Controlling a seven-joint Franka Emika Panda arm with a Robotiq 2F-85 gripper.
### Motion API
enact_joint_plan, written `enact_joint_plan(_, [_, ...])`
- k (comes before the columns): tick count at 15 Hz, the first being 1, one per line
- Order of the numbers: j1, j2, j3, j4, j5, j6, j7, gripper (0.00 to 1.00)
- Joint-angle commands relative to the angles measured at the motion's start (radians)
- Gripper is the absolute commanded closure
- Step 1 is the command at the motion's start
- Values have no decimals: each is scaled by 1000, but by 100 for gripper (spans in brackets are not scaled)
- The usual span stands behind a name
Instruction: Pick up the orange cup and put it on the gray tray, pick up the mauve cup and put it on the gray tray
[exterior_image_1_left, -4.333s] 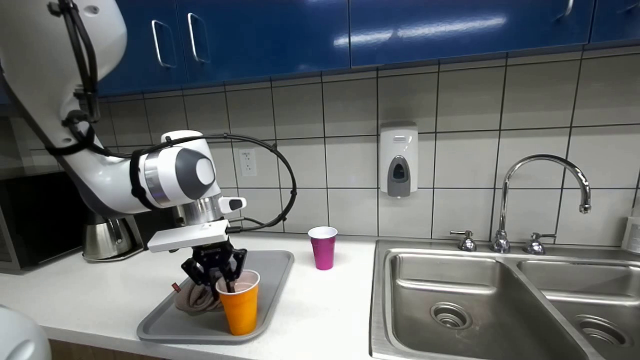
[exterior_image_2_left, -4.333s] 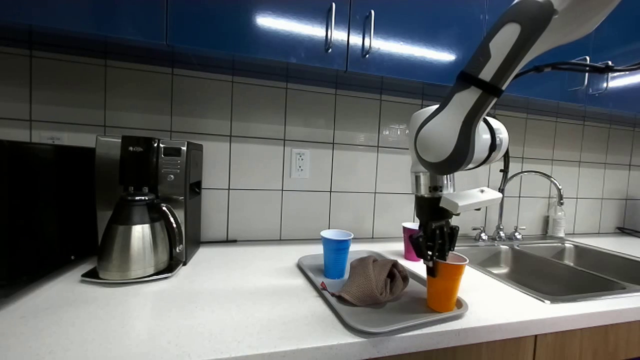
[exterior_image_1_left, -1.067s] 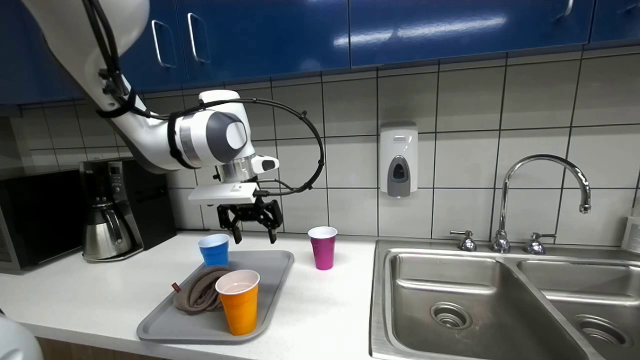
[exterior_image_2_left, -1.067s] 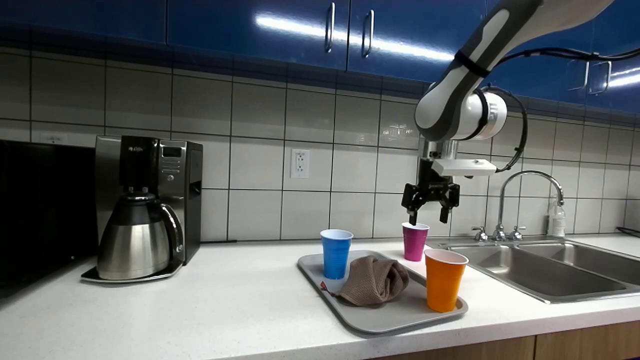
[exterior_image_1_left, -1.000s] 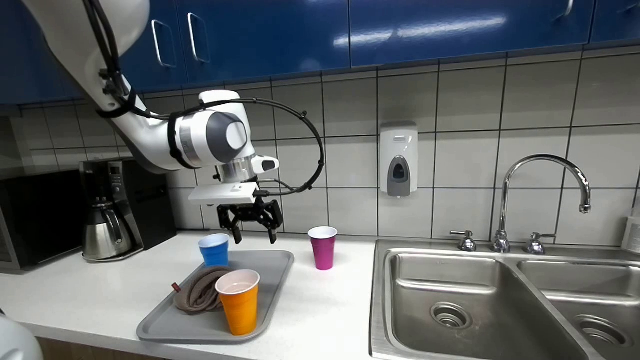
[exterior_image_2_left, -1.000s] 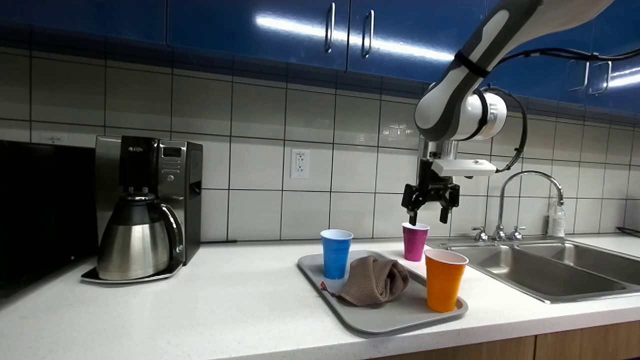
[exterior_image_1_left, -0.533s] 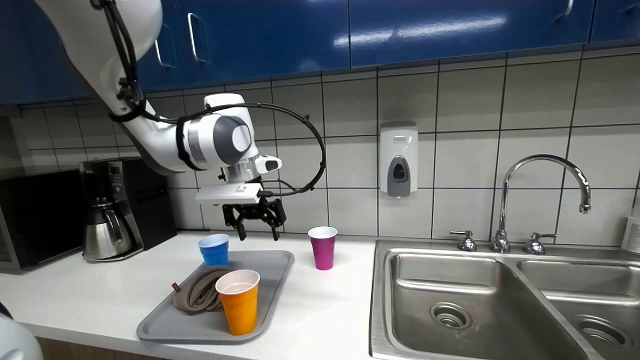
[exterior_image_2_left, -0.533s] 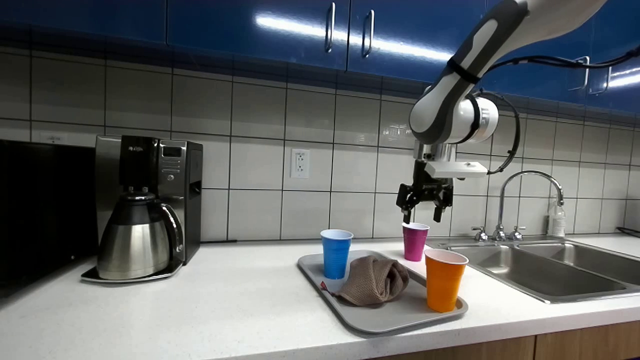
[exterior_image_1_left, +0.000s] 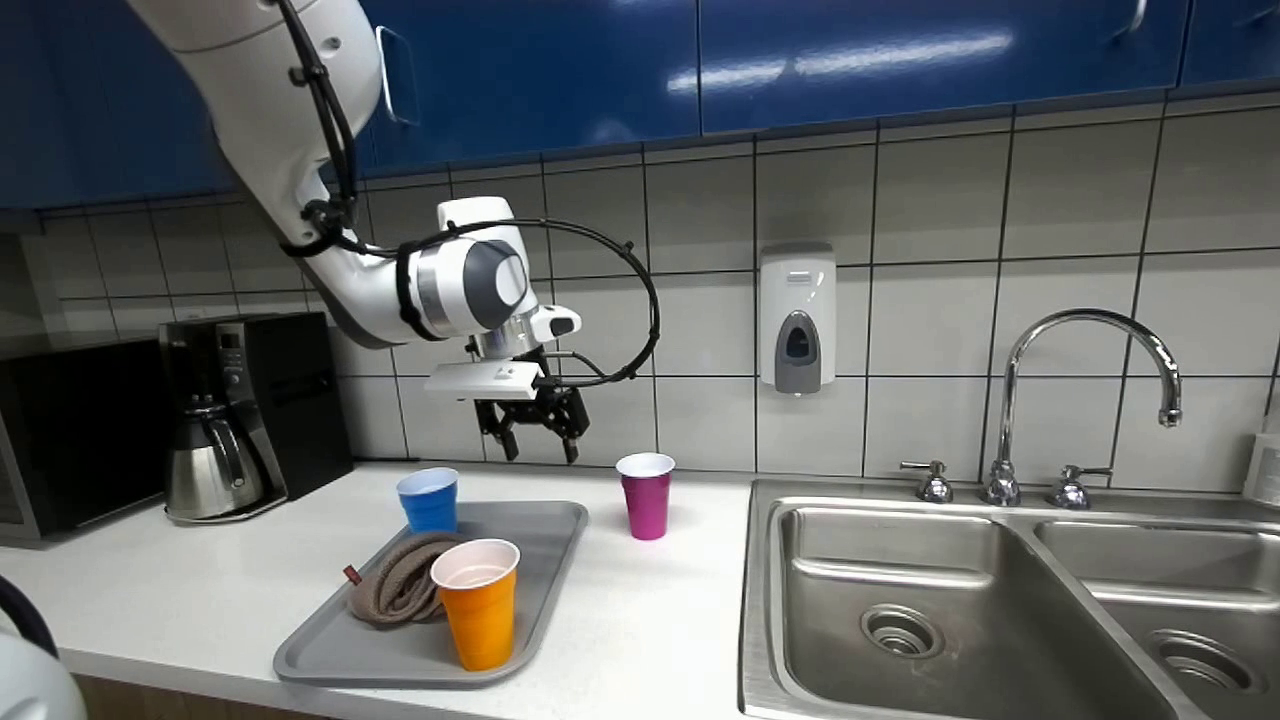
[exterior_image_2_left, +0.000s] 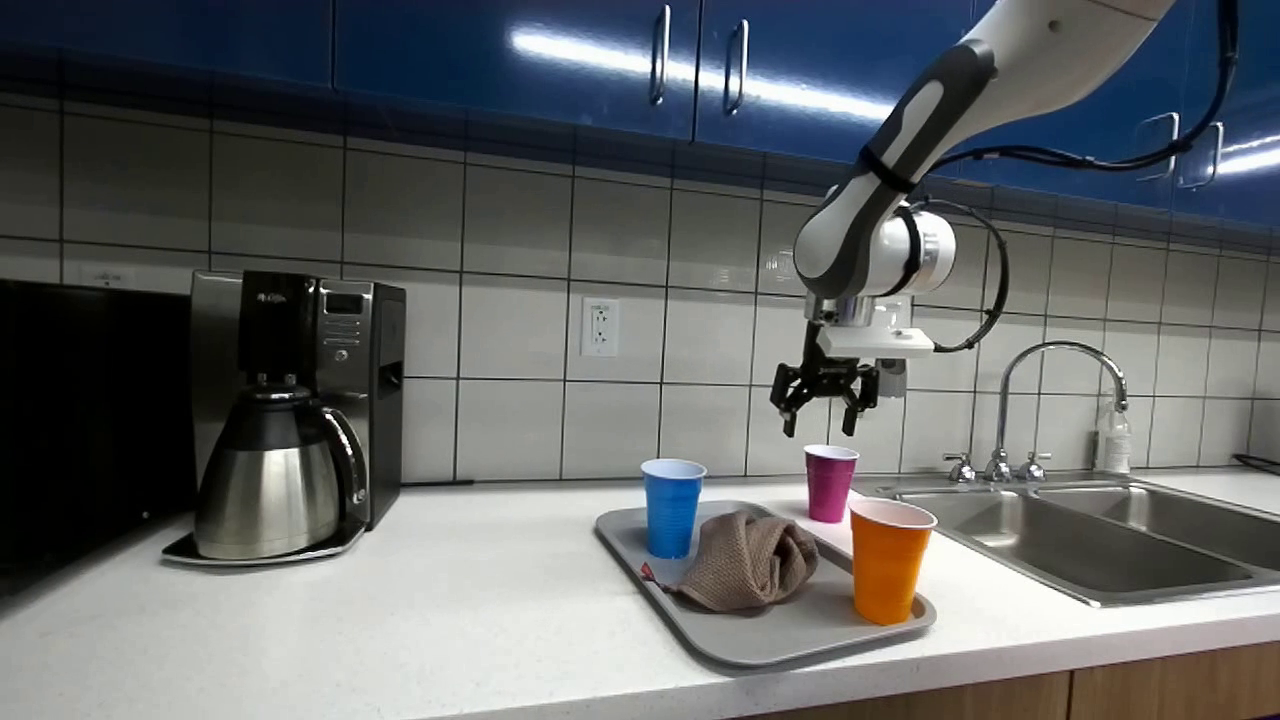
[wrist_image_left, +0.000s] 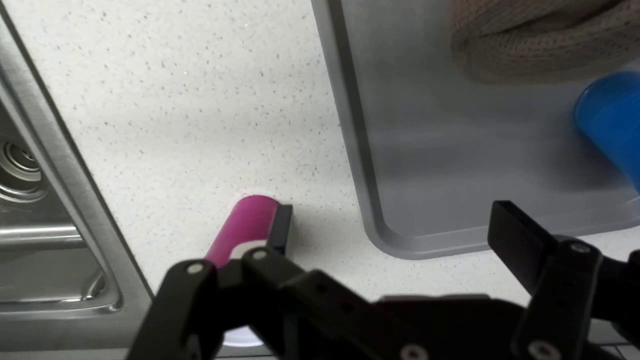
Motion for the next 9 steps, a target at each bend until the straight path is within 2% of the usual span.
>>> enact_joint_plan(1, [3,94,-17,116,-47,5,76,0])
enact_joint_plan(9, [34,299,-90,356,-87,-9,198,0])
